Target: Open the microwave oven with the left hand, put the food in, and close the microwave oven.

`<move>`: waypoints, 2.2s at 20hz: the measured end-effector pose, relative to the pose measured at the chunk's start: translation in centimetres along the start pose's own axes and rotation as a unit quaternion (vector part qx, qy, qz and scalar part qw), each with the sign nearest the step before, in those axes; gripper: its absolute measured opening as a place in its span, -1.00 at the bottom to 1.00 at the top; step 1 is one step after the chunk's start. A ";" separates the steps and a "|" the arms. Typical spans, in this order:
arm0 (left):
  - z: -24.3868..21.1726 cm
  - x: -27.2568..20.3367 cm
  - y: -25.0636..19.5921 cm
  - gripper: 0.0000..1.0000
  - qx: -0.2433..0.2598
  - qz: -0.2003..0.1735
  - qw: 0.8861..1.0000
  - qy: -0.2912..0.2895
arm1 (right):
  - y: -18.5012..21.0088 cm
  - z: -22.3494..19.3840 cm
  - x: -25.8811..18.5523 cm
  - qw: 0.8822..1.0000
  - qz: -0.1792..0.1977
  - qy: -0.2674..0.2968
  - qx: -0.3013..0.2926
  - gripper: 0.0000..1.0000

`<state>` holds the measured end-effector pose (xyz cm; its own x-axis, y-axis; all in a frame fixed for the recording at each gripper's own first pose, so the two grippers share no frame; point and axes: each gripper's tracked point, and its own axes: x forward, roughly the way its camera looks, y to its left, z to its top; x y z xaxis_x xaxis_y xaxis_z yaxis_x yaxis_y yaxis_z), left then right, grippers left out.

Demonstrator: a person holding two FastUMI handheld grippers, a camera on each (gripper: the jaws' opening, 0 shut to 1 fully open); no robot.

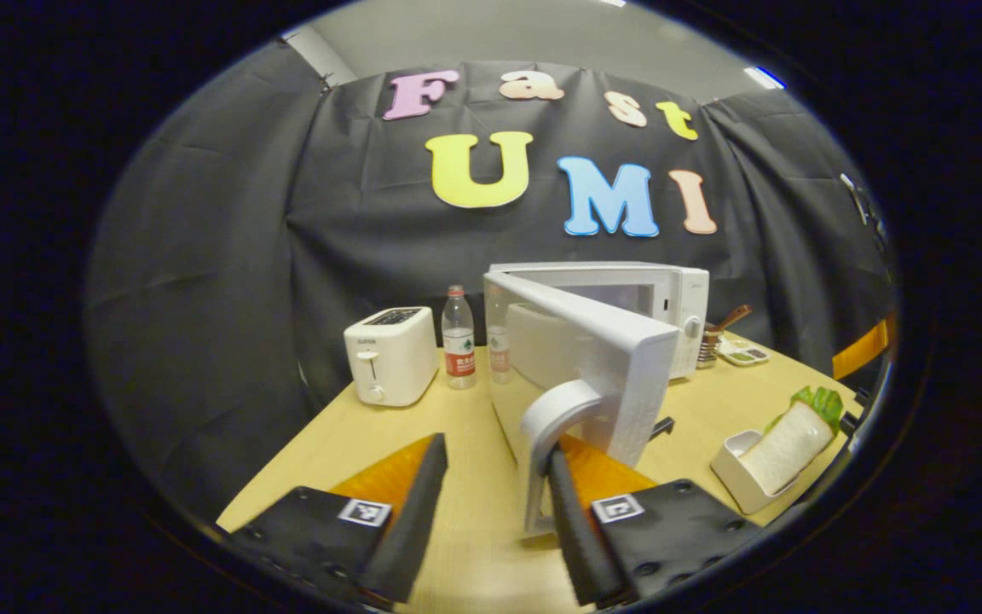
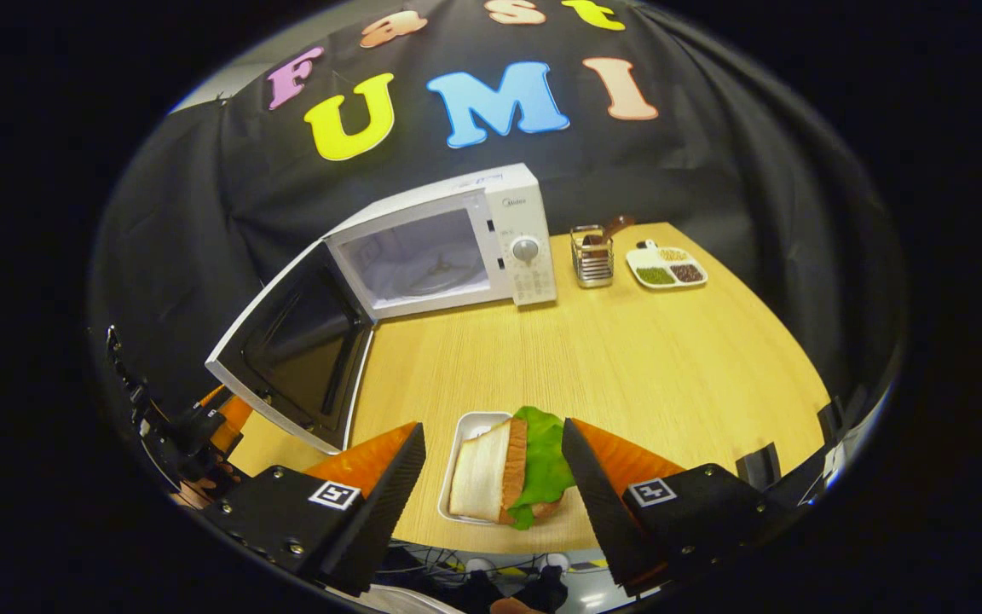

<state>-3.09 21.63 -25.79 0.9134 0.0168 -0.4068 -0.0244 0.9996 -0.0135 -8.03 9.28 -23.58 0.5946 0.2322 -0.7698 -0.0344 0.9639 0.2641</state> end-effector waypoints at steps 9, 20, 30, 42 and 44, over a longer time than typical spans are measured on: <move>4.1 -8.8 0.1 0.94 -0.006 0.076 0.996 -0.040 | -3.7 -2.7 2.7 0.979 0.066 0.141 0.132 0.94; 12.0 -12.1 -3.3 0.87 0.003 0.140 0.984 -0.107 | -2.0 -6.1 5.0 0.949 0.153 0.225 0.162 0.94; 14.1 -12.5 -2.4 0.92 0.002 0.162 0.979 -0.126 | 0.4 -4.2 4.5 0.941 0.191 0.216 0.177 -0.24; 16.5 -7.4 3.9 1.00 -0.007 0.133 0.981 -0.140 | 9.8 6.4 10.8 0.937 0.240 0.058 0.248 -0.25; 16.5 -7.0 5.5 1.00 -0.006 0.134 0.981 -0.140 | 10.7 7.6 13.2 0.941 0.225 0.031 0.250 -0.25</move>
<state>-2.95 27.33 -7.89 0.9496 0.2853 -0.1301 -0.2814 0.9584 0.0475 5.60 21.68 -26.49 0.5622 0.6247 -0.5419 0.1200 0.5866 0.8009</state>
